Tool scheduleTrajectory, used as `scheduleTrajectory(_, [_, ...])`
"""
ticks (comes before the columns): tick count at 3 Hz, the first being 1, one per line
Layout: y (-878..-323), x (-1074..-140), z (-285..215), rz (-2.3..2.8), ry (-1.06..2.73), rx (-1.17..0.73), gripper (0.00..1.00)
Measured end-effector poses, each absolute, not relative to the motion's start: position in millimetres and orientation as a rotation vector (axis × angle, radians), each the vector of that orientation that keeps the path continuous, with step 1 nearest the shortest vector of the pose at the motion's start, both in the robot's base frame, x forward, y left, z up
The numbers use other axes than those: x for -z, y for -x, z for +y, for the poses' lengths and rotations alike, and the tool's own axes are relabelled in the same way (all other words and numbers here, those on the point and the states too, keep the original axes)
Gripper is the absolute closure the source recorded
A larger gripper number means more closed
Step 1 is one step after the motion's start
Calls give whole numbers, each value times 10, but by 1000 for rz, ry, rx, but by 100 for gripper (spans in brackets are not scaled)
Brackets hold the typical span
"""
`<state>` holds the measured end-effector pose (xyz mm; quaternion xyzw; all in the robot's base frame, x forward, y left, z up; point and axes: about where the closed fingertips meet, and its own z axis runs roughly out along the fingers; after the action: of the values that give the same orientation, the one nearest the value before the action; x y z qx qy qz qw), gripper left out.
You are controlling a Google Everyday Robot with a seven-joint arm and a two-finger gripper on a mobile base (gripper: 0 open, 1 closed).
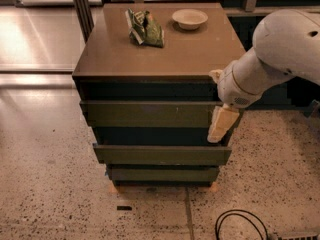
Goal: Open top drawer
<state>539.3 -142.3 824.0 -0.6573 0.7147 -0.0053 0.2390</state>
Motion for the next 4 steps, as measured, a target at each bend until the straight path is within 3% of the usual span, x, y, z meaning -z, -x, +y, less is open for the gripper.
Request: scheduleTrajectory(4, [-5636,-7978,-1367,1925,1748,33,0])
